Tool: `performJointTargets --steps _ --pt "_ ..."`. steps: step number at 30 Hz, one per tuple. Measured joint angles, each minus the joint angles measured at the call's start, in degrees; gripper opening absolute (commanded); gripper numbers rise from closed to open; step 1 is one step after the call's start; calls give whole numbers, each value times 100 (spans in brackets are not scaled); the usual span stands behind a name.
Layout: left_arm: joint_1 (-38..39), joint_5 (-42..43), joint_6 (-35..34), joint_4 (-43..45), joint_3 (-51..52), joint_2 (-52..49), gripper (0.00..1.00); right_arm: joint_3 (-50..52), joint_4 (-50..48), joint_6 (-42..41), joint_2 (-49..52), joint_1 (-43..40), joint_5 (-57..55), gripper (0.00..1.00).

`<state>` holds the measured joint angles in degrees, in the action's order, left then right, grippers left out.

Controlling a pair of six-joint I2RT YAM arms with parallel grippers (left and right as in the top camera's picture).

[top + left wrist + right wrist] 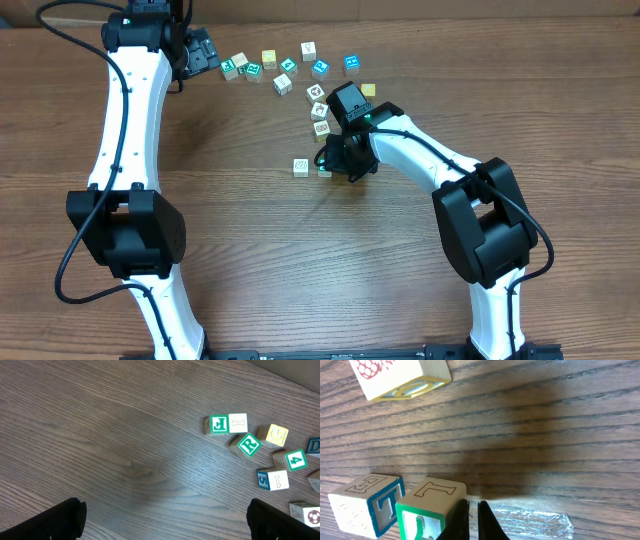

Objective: Form a horizontal line

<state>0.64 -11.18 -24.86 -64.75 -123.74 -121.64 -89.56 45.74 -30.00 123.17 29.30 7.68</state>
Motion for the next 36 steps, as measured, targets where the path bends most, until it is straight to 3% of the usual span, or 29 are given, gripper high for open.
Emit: performJointTargets --steps 36 --pt "0 -2 0 0 0 0 100 2 -164 -151 0 146 109 5"
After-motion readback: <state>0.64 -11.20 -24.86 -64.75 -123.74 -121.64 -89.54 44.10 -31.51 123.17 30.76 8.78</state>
